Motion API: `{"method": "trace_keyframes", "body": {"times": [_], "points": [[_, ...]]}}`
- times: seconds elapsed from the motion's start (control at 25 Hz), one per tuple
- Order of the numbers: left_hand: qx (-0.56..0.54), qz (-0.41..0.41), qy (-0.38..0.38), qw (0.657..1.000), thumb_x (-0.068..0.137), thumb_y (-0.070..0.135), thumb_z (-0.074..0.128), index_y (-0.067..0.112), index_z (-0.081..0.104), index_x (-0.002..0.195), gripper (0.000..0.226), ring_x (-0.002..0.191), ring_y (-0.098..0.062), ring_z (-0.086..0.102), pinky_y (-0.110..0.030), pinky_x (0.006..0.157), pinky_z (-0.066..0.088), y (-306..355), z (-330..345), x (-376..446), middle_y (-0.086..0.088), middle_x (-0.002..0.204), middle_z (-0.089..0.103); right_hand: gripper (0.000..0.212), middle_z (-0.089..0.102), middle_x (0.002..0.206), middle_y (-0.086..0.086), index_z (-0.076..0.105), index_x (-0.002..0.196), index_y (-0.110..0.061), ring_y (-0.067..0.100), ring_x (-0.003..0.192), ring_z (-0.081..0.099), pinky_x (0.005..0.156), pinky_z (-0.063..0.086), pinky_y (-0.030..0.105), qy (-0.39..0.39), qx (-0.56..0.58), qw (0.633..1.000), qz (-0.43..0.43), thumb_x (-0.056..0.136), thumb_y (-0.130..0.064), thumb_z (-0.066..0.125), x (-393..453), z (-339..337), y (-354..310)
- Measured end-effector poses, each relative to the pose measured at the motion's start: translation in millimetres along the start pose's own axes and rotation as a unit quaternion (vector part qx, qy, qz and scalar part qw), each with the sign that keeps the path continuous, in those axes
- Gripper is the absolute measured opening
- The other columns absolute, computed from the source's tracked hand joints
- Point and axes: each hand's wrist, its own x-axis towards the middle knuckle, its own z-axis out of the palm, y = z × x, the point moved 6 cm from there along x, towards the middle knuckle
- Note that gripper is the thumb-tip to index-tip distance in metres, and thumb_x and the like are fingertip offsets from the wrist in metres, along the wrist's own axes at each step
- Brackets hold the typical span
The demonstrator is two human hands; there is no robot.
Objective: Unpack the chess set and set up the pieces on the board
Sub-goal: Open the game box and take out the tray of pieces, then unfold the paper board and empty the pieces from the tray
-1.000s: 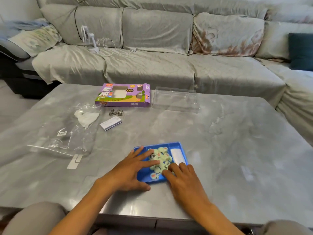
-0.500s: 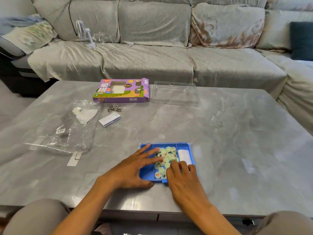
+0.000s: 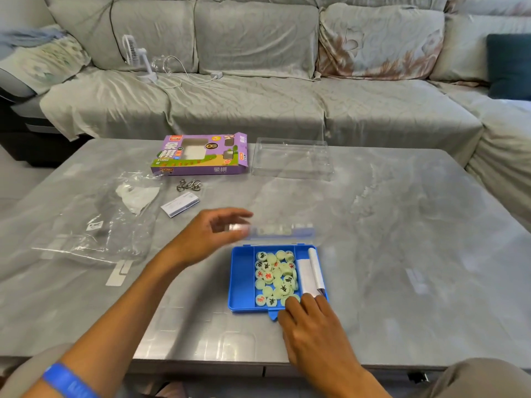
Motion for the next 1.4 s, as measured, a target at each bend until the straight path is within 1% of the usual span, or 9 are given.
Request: {"method": "trace_keyframes", "body": {"times": [0.2,0.32,0.52,0.72,0.84,0.92,1.04,1.2,1.4], "points": [[0.059,-0.109,0.188,0.974,0.092,0.017,0.060,0.022,0.055,0.127,0.035,0.085,-0.016,0.066,-0.038,0.083,0.057,-42,-1,30,-0.002,0.102,0.069,0.037,0.065,0.092,-0.006,0.066,0.092,-0.024,0.012,0.083,0.059,0.063,0.055,0.025,0.047,0.057,0.996,0.058,0.064,-0.042,0.083,2,-15,14],[0.064,-0.161,0.210,0.962,0.091,0.018,0.063,0.020,0.050,0.135,0.046,0.092,-0.016,0.063,-0.029,0.081,0.055,-72,10,26,0.000,0.106,0.064,0.041,0.060,0.099,-0.001,0.059,0.102,-0.022,0.015,0.082,0.057,0.058,0.050,0.023,0.086,0.107,0.973,0.186,0.069,-0.033,0.080,7,-23,48],[0.168,-0.132,0.265,0.940,0.089,0.029,0.065,0.021,0.058,0.124,0.037,0.090,-0.010,0.057,-0.023,0.077,0.047,-65,14,5,0.001,0.118,0.055,0.038,0.061,0.104,-0.004,0.046,0.117,-0.027,0.012,0.082,0.050,0.063,0.035,0.020,0.014,0.156,0.943,0.295,0.085,-0.029,0.066,7,-9,83],[0.159,-0.166,0.189,0.955,0.087,0.028,0.067,0.020,0.061,0.118,0.032,0.084,-0.004,0.058,-0.019,0.070,0.049,-64,37,-46,0.010,0.098,0.061,0.025,0.063,0.087,-0.002,0.048,0.110,-0.023,0.009,0.064,0.053,0.045,0.037,0.017,0.098,0.226,0.898,0.364,0.090,-0.016,0.060,9,-30,99],[0.082,-0.164,0.168,0.969,0.089,0.017,0.065,0.020,0.062,0.117,0.029,0.080,-0.008,0.063,-0.025,0.064,0.057,-52,56,-46,0.008,0.087,0.063,0.020,0.058,0.091,-0.007,0.051,0.111,-0.023,0.015,0.071,0.058,0.050,0.042,0.022,0.134,0.289,0.844,0.431,0.092,-0.018,0.056,1,-43,122],[0.057,-0.161,0.145,0.975,0.091,0.015,0.063,0.030,0.063,0.099,0.016,0.078,-0.009,0.065,-0.031,0.062,0.059,-37,78,-29,0.005,0.084,0.064,0.019,0.062,0.095,-0.005,0.052,0.108,-0.024,0.016,0.077,0.061,0.053,0.046,0.028,0.145,0.329,0.811,0.461,0.090,-0.017,0.056,-5,-49,137],[0.083,-0.152,0.096,0.980,0.091,0.017,0.060,0.039,0.047,0.075,0.029,0.076,-0.010,0.066,-0.034,0.063,0.059,-15,127,19,0.004,0.085,0.065,0.020,0.062,0.095,-0.004,0.053,0.105,-0.026,0.018,0.081,0.061,0.057,0.046,0.031,0.161,0.362,0.772,0.498,0.089,-0.015,0.056,-13,-53,161],[0.123,-0.135,0.075,0.980,0.081,0.015,0.058,0.013,0.064,0.084,0.007,0.072,-0.022,0.065,-0.037,0.066,0.053,10,193,90,-0.001,0.077,0.066,0.020,0.063,0.091,-0.005,0.054,0.100,-0.026,0.021,0.081,0.061,0.063,0.047,0.034,0.210,0.355,0.733,0.540,0.086,-0.012,0.056,-25,-61,193],[0.036,-0.108,0.028,0.993,0.083,0.027,0.057,0.017,0.068,0.082,0.014,0.067,-0.025,0.067,-0.042,0.064,0.059,14,243,125,-0.001,0.073,0.069,0.022,0.063,0.087,-0.006,0.053,0.099,-0.026,0.024,0.081,0.061,0.068,0.051,0.044,0.257,0.358,0.709,0.551,0.084,-0.009,0.054,-32,-58,216]]}}
